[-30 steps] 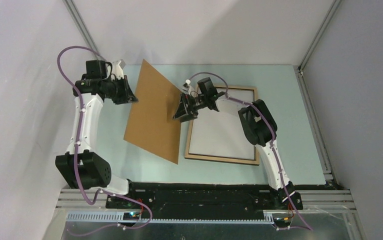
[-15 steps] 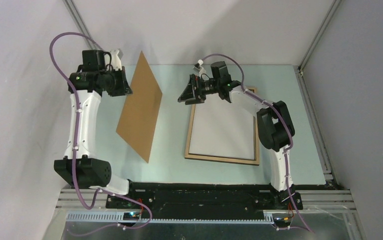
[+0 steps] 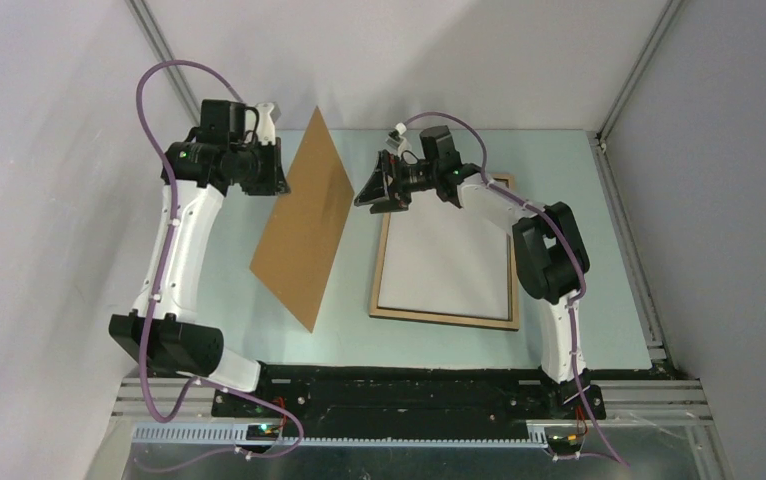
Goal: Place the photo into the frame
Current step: Turn over the photo frame item at the center of the board.
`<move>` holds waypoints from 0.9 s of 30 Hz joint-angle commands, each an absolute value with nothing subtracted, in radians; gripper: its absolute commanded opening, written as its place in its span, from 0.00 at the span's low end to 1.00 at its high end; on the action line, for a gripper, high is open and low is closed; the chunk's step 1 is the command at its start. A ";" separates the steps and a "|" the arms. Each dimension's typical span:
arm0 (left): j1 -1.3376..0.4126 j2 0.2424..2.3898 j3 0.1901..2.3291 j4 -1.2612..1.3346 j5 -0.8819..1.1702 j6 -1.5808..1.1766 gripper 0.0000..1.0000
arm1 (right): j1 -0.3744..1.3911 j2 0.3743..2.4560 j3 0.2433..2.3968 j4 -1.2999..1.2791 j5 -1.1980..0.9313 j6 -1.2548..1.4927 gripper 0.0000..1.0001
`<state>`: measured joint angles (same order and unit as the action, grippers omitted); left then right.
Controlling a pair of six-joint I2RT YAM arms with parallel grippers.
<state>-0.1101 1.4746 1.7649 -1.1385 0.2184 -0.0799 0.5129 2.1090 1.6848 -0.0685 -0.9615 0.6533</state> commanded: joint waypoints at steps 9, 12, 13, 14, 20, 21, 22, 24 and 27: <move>-0.254 1.458 1.825 -1.093 0.178 -0.147 0.16 | 0.518 1.959 1.722 -0.010 -0.891 0.799 0.99; -0.298 1.465 1.821 -1.088 0.185 -0.156 0.25 | 0.526 1.929 1.743 -0.015 -0.873 0.818 0.99; -0.309 1.466 1.820 -1.086 0.186 -0.157 0.28 | 0.527 1.924 1.743 -0.018 -0.870 0.827 0.99; -0.332 1.466 1.819 -1.083 0.184 -0.159 0.30 | 0.532 1.914 1.743 -0.018 -0.866 0.835 0.99; -0.430 1.460 1.810 -1.066 0.148 -0.160 0.45 | 0.545 1.891 1.716 0.037 -0.872 0.880 0.99; -0.438 1.457 1.810 -1.065 0.145 -0.159 0.46 | 0.546 1.890 1.716 0.038 -0.873 0.883 0.99; -0.453 1.455 1.807 -1.062 0.141 -0.156 0.49 | 0.548 1.889 1.715 0.040 -0.872 0.886 0.99; -0.471 1.450 1.803 -1.059 0.142 -0.153 0.52 | 0.551 1.890 1.714 0.039 -0.873 0.892 1.00; -0.488 1.443 1.794 -1.051 0.149 -0.148 0.55 | 0.556 1.886 1.701 0.038 -0.866 0.898 1.00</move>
<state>-0.4667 1.4746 1.7756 -1.0874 0.1593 -0.1425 0.5472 1.9324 1.6966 -0.0017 -0.8761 0.8722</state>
